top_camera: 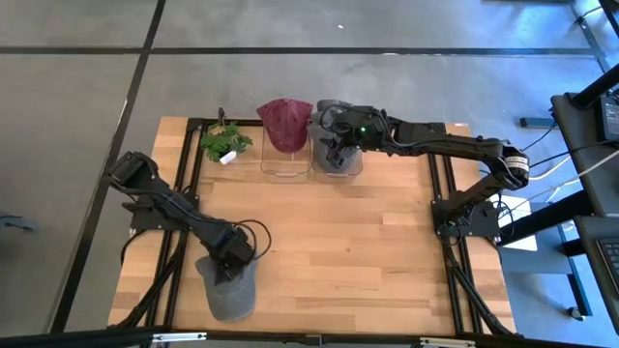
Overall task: Pick & Place hat
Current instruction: Put the gray cap into the right transparent bin
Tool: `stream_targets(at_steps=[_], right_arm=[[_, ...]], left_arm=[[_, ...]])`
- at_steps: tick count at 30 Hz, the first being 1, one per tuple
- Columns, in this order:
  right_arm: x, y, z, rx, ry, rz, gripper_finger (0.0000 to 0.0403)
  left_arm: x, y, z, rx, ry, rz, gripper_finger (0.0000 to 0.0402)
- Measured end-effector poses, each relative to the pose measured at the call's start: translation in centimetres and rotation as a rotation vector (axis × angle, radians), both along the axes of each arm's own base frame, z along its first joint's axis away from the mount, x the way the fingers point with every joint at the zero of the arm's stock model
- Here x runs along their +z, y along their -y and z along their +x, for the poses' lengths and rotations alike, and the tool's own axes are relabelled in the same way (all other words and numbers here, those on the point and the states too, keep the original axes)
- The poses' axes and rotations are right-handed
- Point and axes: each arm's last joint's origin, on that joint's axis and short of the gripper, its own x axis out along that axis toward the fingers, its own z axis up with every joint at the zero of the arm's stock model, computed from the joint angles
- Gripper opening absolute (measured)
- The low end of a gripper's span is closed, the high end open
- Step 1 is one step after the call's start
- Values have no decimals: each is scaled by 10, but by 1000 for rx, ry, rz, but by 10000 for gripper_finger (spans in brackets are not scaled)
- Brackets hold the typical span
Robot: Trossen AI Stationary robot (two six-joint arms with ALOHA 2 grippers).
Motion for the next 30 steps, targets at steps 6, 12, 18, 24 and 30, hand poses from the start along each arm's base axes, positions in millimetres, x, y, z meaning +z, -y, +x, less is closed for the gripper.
stream_targets(at_steps=[6,12,18,24,30], right_arm=[[0,0,0,7,0,3,190],[0,0,0,23,-12,-19,190],[0,0,0,39,-18,-29,190],[0,-9,3,257,48,149,190],[1,-30,8,479,91,300,190]], left_arm=[[-3,-5,4,52,-26,11,121],[-4,-11,6,87,-38,21,68],[-3,-12,5,80,-43,33,13],[20,-17,15,51,95,205,7],[62,-27,33,86,319,270,5]])
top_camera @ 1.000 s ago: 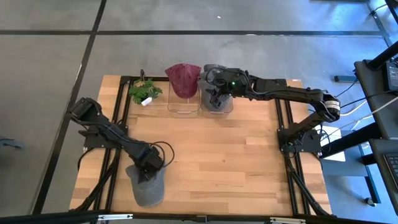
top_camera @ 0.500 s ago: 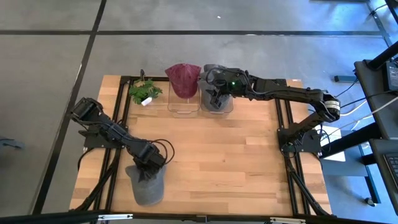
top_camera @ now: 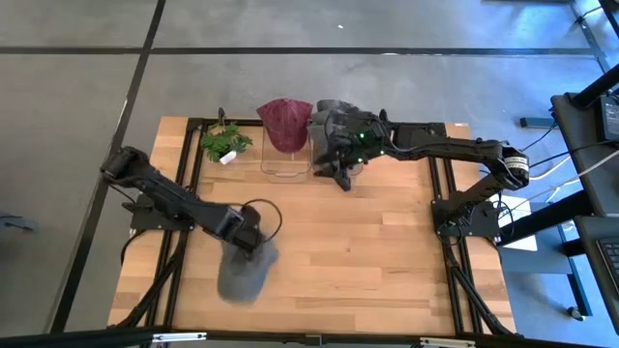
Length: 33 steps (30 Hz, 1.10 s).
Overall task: Pick & Place hat
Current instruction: Put the gray cap into the right transparent bin
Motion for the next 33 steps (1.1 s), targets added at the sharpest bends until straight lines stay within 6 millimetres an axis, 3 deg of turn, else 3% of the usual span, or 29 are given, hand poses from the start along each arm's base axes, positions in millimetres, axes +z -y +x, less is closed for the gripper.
stream_targets(at_steps=[7,12,21,33], right_arm=[[4,-23,7,-64,8,216,190],[-2,-38,11,-57,-33,225,190],[-32,-51,33,52,-96,177,190],[-46,-54,48,156,-62,211,190]], left_arm=[[48,-18,22,9,218,91,4],[72,-27,41,-36,360,133,4],[86,-35,59,-95,510,141,4],[95,-36,70,-159,636,152,4]])
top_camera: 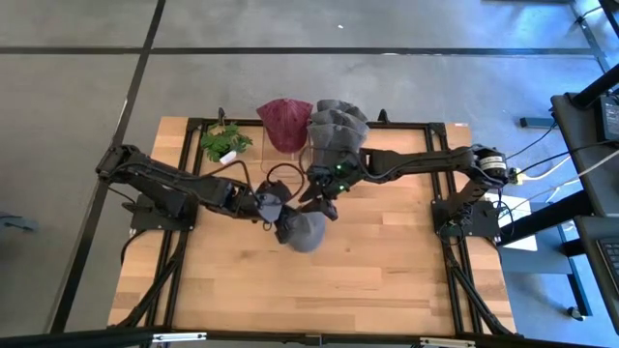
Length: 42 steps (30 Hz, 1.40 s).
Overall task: Pick & Place hat
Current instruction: Put the gray cap into the right transparent bin
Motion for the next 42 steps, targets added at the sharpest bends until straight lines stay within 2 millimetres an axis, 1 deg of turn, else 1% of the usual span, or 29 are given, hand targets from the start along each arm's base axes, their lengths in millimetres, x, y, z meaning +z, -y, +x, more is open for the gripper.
stream_targets(at_steps=[7,10,12,15,20,21,25,29,32,35,39,42], right_arm=[[0,-2,-2,50,-26,73,189],[0,-2,-3,52,-43,91,176],[-2,-2,-4,57,-58,94,159],[-2,-2,-4,56,-59,94,122],[-1,-3,-4,60,-56,96,35],[-1,-2,-4,61,-55,95,25],[1,0,-5,38,-55,98,27],[4,1,-8,24,-62,107,30],[10,3,-12,15,-53,103,26],[24,10,-21,-9,-10,95,26],[53,27,-41,-89,80,38,26],[79,44,-61,-153,158,-20,26]], left_arm=[[1,-6,2,2,8,12,4],[1,-7,2,0,9,12,4],[2,-7,2,-5,9,13,4],[4,-8,2,-3,26,15,4],[8,-8,2,-13,53,28,6],[8,-8,2,-15,51,35,8],[9,-10,1,-31,51,56,25],[11,-13,1,-41,56,25,52],[23,-18,-7,-42,93,16,89],[43,-23,-26,-40,148,54,121],[72,-29,-56,-12,243,153,141],[85,-33,-75,11,283,226,147]])
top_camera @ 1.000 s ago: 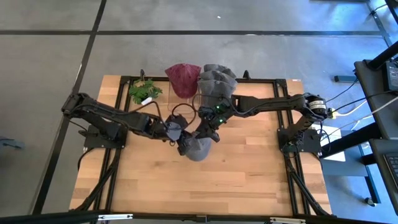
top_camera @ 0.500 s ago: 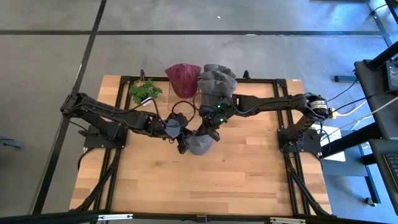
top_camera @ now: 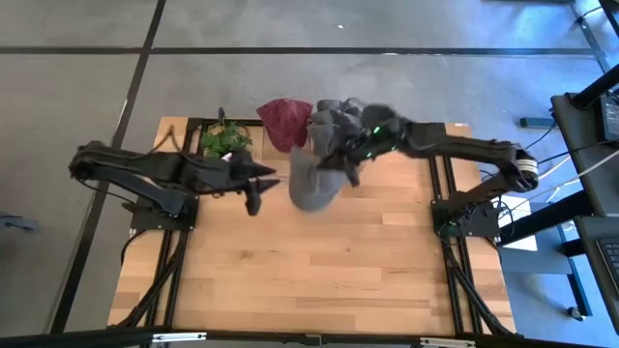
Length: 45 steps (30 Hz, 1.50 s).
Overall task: Pick & Place hat
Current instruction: Put the gray cap into the right transparent bin
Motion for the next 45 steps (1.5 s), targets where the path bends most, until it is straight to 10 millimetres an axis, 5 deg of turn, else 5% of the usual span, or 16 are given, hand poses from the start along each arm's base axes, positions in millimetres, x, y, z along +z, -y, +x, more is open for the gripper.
stream_targets(at_steps=[6,12,22,35,45], right_arm=[[34,29,-26,-124,-40,-194,26],[37,48,-39,-197,-179,-397,26],[-1,62,-44,-189,-335,-538,26],[-53,67,-33,-199,-429,-445,36],[-53,67,-33,-244,-429,-476,95]], left_arm=[[12,-9,-20,135,45,83,148],[10,-17,-22,197,11,104,146],[2,-28,-13,246,-45,108,146],[-4,-31,-15,253,-105,106,148],[-24,-31,-30,209,-31,90,145]])
